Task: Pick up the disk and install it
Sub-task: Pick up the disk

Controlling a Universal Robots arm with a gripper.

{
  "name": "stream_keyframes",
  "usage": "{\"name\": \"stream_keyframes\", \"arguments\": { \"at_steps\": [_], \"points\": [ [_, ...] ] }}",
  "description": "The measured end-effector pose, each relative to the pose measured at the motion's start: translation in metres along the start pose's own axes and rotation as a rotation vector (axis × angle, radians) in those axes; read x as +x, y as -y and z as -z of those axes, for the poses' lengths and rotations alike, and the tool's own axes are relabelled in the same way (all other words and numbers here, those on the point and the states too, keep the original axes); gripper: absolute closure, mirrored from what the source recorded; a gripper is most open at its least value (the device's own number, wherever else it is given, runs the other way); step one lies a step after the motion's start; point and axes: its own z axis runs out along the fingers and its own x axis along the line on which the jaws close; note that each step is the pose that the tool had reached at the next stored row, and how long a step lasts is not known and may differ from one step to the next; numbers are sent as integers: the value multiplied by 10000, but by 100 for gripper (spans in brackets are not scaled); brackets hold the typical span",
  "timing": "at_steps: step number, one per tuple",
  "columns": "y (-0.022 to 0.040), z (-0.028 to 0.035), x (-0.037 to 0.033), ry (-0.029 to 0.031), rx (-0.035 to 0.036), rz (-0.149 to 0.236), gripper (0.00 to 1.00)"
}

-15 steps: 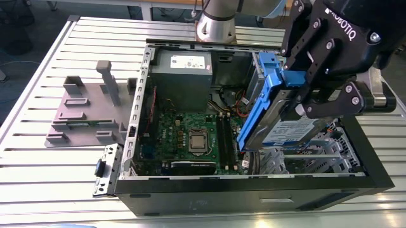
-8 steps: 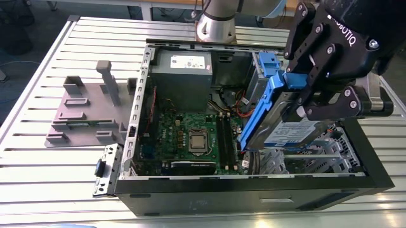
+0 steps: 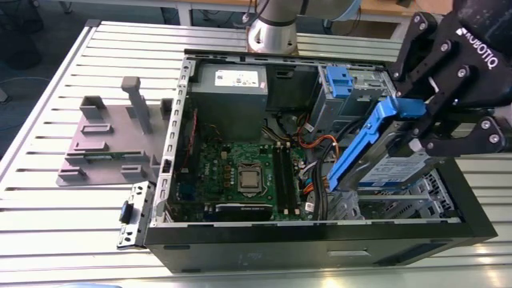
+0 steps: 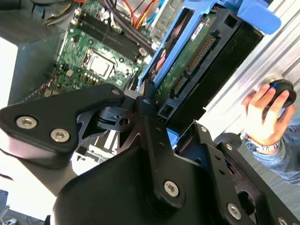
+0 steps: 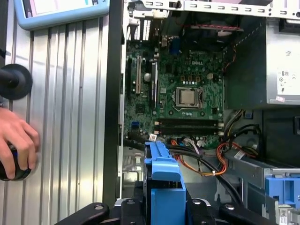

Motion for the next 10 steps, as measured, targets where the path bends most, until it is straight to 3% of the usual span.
{"name": "stream_keyframes", "arguments": {
  "at_steps": [2,4,10],
  "points": [
    [58,-9,0,-1,-8,-3,63],
    [156,-23,-1,-3,-17,-5,63],
    [273,-43,-10,0,-24,-6,63]
  ]
}}
